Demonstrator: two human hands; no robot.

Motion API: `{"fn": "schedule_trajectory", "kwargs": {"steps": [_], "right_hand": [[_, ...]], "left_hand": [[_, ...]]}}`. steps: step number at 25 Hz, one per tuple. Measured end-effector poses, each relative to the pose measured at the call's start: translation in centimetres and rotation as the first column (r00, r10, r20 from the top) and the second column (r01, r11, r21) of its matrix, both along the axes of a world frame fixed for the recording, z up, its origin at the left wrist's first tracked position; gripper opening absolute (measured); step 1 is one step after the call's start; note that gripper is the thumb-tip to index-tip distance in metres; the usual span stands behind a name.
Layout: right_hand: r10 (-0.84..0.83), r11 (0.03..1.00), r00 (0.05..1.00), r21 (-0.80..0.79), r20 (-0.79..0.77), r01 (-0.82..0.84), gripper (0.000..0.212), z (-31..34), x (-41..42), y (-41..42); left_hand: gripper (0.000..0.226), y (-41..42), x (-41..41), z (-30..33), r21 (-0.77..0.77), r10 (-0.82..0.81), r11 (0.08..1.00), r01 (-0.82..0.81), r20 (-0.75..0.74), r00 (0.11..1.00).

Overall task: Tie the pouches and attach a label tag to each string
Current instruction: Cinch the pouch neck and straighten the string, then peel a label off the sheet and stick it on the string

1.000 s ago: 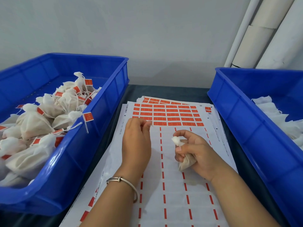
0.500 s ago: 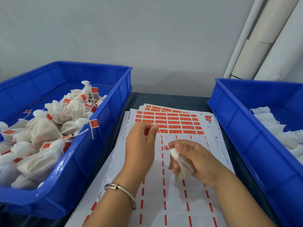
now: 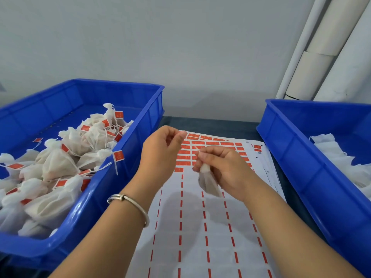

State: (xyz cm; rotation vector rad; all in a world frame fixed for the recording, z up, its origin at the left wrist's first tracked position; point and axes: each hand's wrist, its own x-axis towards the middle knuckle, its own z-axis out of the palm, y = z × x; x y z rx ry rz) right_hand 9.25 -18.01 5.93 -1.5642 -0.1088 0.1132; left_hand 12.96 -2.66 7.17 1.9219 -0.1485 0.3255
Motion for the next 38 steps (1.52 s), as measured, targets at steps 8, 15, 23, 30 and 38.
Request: {"fn": "schedule_trajectory", "kwargs": {"steps": [8,15,23,30,38], "right_hand": [[-0.072,0.975,0.981,0.195,-0.179,0.108,0.018,-3.0,3.2,0.5],[-0.051,0.923,0.958,0.353,-0.283,0.153,0.017,-6.2,3.5,0.1],[-0.066,0.938,0.969,0.316,-0.238,0.142,0.019,-6.6,3.7,0.4],[-0.059,0.931,0.971,0.338,-0.231,0.136,0.017,-6.5,3.5,0.4],[-0.036,0.944,0.979,0.314,-0.2,0.098,0.016,-6.7,3.6,0.2]], "left_hand": [[0.048,0.6,2.4,-9.1,0.453,-0.045,0.877,0.161,-0.255,0.966],[0.064,0.5,3.0,-10.9,0.602,-0.006,0.785,0.147,-0.23,0.973],[0.051,0.7,2.7,-10.6,0.677,-0.016,0.728,0.107,-0.14,0.99],[0.038,0.6,2.3,-10.6,0.649,-0.009,0.758,0.068,-0.094,0.996],[0.031,1.0,2.6,-11.0,0.377,0.027,0.925,0.057,-0.213,0.977]]}}
